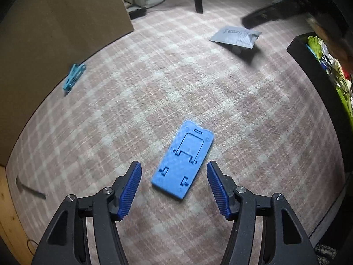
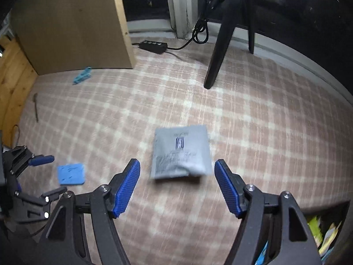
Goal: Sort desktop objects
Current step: 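Move the left gripper to the blue phone stand while the right gripper approaches the grey tea sachet, then close the left gripper on the blue phone stand while the right gripper grasps the grey tea sachet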
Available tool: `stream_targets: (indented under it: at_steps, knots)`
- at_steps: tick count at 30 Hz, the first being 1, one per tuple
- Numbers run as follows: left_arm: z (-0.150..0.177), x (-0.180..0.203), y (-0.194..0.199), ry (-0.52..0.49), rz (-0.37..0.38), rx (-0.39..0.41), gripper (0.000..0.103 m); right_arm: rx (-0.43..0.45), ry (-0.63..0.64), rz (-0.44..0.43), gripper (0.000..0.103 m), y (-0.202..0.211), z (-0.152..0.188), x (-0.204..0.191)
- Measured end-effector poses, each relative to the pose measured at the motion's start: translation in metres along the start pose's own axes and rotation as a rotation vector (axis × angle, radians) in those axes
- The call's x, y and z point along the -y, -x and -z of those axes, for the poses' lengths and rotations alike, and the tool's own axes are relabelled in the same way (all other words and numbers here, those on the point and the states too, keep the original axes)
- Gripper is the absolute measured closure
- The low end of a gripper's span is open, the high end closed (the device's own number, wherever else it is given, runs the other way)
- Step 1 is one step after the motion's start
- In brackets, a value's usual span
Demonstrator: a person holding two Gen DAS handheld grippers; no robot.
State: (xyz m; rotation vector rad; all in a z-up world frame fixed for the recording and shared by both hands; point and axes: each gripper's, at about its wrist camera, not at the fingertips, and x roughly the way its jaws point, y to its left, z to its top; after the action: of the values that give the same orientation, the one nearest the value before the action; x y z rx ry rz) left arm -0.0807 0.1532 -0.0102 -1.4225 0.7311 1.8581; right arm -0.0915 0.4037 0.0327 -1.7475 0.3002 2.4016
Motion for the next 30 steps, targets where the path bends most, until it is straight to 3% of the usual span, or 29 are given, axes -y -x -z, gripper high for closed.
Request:
stream_targets:
  at_steps: [5, 14, 19, 21, 24, 30]
  knots:
    - [-0.007, -0.001, -0.008, -0.011, 0.009, -0.01, 0.044, -0.089, -0.018, -0.014, 0.034, -0.026, -0.021, 0.002]
    - [-0.011, 0.0, -0.014, -0.015, 0.042, -0.016, 0.044, -0.134, 0.018, 0.024, 0.034, -0.047, -0.022, -0.008]
    - [-0.008, 0.003, -0.011, -0.022, 0.045, -0.005, 0.051, -0.142, 0.05, 0.044, 0.034, -0.053, -0.019, -0.019]
    - [-0.007, 0.004, -0.008, -0.021, 0.047, -0.003, 0.061, -0.141, 0.052, 0.05, 0.034, -0.055, -0.018, -0.021]
    - [-0.003, 0.009, -0.006, -0.035, 0.037, 0.0, 0.064, -0.146, 0.037, 0.041, 0.034, -0.057, -0.018, -0.021]
    - [0.001, 0.006, -0.002, 0.008, 0.04, 0.004, 0.066, -0.139, -0.001, 0.03, 0.05, -0.055, -0.019, -0.011]
